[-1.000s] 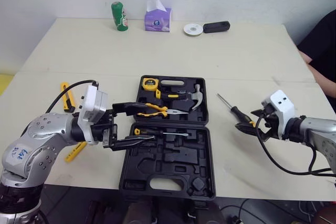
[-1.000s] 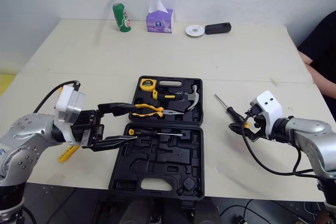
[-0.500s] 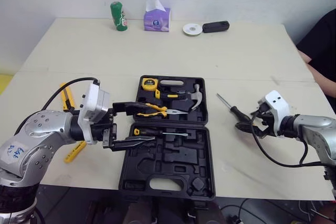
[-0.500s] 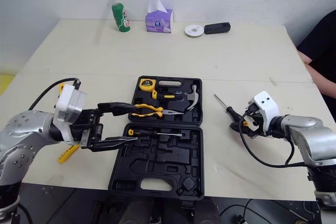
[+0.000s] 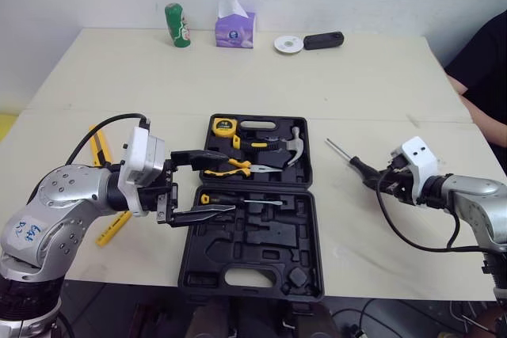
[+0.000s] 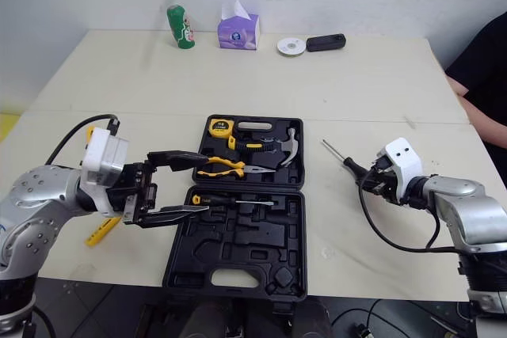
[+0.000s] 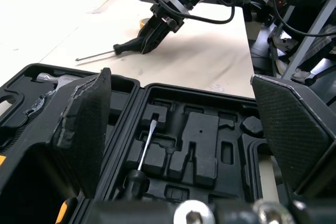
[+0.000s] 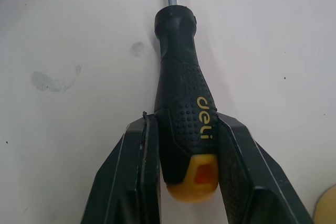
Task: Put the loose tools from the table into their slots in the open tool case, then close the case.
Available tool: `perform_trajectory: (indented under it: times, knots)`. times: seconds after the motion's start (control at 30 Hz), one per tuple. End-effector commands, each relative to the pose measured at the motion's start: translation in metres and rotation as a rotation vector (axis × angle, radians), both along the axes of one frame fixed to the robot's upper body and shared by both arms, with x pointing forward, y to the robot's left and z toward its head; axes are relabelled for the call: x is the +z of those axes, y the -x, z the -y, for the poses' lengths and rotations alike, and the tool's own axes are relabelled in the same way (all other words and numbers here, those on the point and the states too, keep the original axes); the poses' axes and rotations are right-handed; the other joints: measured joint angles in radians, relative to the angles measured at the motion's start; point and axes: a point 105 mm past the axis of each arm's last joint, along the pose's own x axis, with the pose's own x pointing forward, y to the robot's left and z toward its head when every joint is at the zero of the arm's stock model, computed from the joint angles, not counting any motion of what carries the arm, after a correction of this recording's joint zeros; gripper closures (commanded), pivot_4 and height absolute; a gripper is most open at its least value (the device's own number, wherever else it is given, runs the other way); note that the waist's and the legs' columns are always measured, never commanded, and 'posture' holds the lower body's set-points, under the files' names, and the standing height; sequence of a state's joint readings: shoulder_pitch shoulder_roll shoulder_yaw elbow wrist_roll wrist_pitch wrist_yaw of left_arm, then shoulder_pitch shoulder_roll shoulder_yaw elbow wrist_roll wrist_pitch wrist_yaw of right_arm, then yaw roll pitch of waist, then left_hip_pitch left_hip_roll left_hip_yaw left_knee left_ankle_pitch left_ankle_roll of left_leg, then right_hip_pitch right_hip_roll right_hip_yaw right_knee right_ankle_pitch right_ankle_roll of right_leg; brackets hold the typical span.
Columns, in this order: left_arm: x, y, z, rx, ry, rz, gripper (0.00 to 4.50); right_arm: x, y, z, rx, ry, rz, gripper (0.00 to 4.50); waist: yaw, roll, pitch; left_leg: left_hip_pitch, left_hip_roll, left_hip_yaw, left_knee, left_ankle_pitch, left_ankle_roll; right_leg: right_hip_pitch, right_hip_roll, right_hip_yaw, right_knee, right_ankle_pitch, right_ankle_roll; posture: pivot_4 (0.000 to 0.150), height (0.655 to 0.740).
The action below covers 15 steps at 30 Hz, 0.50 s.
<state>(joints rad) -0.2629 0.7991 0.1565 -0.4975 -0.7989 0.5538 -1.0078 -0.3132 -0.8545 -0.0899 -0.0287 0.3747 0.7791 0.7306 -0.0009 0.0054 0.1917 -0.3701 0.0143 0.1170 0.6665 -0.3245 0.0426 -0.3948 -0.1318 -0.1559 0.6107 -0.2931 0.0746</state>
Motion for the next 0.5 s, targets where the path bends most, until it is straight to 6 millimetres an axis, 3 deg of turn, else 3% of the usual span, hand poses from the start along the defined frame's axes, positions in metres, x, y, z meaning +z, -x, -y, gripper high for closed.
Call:
perform_trajectory:
  times: [0.03, 0.17, 0.33, 0.5]
  knots:
    - [0.001, 0.003, 0.004, -0.028, -0.009, 0.029, 0.0, 0.005, 0.001, 0.002, -0.014, 0.013, 0.049, 3.49, 0.0, 0.0, 0.0, 0.0, 0.0, 0.0, 0.0, 0.0, 0.0, 0.0, 0.0, 0.0, 0.0, 0.0, 0.0, 0.15, 0.74]
    - [-0.001, -0.001, 0.0, -0.014, -0.017, 0.073, 0.0, 0.026, 0.005, 0.005, -0.011, 0.039, 0.137, 3.49, 0.003, 0.001, 0.0, 0.0, 0.0, 0.0, 0.0, 0.0, 0.0, 0.0, 0.0, 0.0, 0.0, 0.0, 0.0, 0.15, 0.74]
    - [0.0, -0.002, -0.014, 0.008, -0.029, 0.055, 0.0, 0.058, 0.013, -0.009, 0.116, 0.079, 0.242, 3.49, 0.001, 0.001, 0.001, -0.001, 0.0, 0.0, 0.0, 0.0, 0.0, -0.001, 0.0, 0.0, 0.0, 0.0, 0.0, 0.15, 0.74]
    - [-0.017, 0.01, -0.029, -0.066, -0.135, 0.041, 0.0, 0.076, 0.022, -0.049, 0.336, 0.1, 0.315, 3.49, -0.003, 0.002, 0.001, 0.0, 0.001, 0.001, -0.002, 0.0, -0.001, -0.002, 0.001, 0.0, -0.001, 0.0, -0.001, 0.15, 0.74]
